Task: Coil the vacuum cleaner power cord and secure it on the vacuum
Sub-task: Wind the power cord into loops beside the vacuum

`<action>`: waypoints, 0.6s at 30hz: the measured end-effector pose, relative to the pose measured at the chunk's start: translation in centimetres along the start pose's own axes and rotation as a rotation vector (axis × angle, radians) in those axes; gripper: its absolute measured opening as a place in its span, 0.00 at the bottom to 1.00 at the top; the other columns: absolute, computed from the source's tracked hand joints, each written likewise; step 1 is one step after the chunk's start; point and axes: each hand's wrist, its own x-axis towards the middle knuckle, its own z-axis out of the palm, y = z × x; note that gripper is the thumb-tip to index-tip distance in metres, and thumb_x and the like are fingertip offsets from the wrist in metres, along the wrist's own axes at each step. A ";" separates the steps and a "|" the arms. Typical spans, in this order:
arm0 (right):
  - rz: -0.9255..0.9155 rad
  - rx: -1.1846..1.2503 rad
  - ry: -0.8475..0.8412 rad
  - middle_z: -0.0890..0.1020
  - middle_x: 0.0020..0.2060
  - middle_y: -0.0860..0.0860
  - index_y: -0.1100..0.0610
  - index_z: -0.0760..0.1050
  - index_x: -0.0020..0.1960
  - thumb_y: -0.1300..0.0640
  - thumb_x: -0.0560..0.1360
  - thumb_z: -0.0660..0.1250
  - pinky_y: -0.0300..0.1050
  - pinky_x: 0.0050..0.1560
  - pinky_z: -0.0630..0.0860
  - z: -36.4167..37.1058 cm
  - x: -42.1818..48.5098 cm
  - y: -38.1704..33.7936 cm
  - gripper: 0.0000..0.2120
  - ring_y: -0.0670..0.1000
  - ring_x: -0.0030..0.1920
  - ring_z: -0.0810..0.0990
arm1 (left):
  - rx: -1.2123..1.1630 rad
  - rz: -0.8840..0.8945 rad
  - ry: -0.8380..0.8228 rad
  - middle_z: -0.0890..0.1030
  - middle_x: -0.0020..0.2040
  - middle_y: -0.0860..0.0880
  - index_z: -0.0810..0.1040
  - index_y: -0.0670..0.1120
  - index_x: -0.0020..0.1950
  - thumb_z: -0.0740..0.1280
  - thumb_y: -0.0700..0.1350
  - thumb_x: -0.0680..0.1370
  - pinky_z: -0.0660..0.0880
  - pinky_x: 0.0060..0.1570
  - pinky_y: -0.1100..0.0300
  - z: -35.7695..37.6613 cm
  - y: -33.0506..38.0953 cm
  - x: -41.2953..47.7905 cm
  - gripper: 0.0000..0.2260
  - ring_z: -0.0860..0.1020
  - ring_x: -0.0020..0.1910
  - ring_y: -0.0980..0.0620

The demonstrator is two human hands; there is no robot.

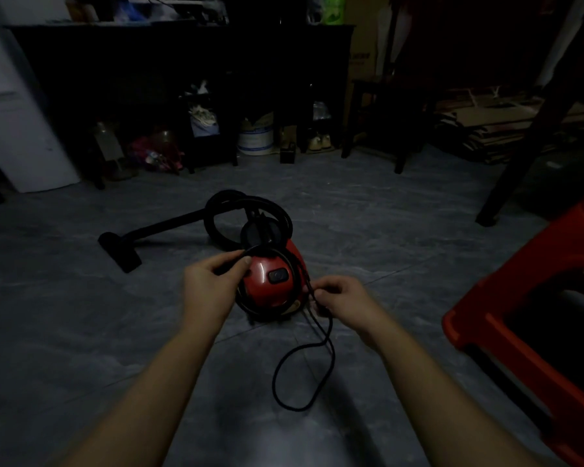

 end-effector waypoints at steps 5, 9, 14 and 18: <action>-0.026 0.139 0.068 0.84 0.43 0.54 0.56 0.82 0.49 0.67 0.77 0.66 0.52 0.56 0.81 0.5 0.4 -0.1 0.09 0.51 0.44 0.82 | 0.022 0.044 0.040 0.87 0.46 0.47 0.86 0.44 0.54 0.74 0.41 0.74 0.81 0.56 0.52 0.9 0.1 -0.8 0.09 0.85 0.48 0.52; -0.075 0.182 0.047 0.85 0.46 0.54 0.55 0.82 0.47 0.67 0.77 0.67 0.53 0.58 0.79 1.0 0.5 -0.3 0.09 0.55 0.49 0.83 | -0.046 0.021 0.088 0.87 0.47 0.48 0.86 0.45 0.54 0.74 0.42 0.74 0.81 0.56 0.51 1.7 0.1 -1.0 0.09 0.85 0.49 0.52; -0.079 0.175 0.069 0.84 0.47 0.52 0.50 0.82 0.44 0.65 0.76 0.68 0.52 0.57 0.79 0.9 0.8 0.1 0.11 0.53 0.50 0.82 | -0.095 0.008 0.109 0.87 0.45 0.49 0.85 0.44 0.54 0.73 0.42 0.75 0.81 0.54 0.53 2.2 0.3 -1.1 0.09 0.85 0.46 0.54; -0.079 0.189 0.049 0.86 0.45 0.52 0.54 0.81 0.49 0.66 0.77 0.67 0.50 0.56 0.80 0.6 0.7 0.1 0.08 0.52 0.48 0.84 | -0.123 -0.015 0.095 0.87 0.45 0.48 0.85 0.45 0.54 0.73 0.42 0.75 0.81 0.54 0.53 2.3 0.0 -0.9 0.08 0.85 0.46 0.53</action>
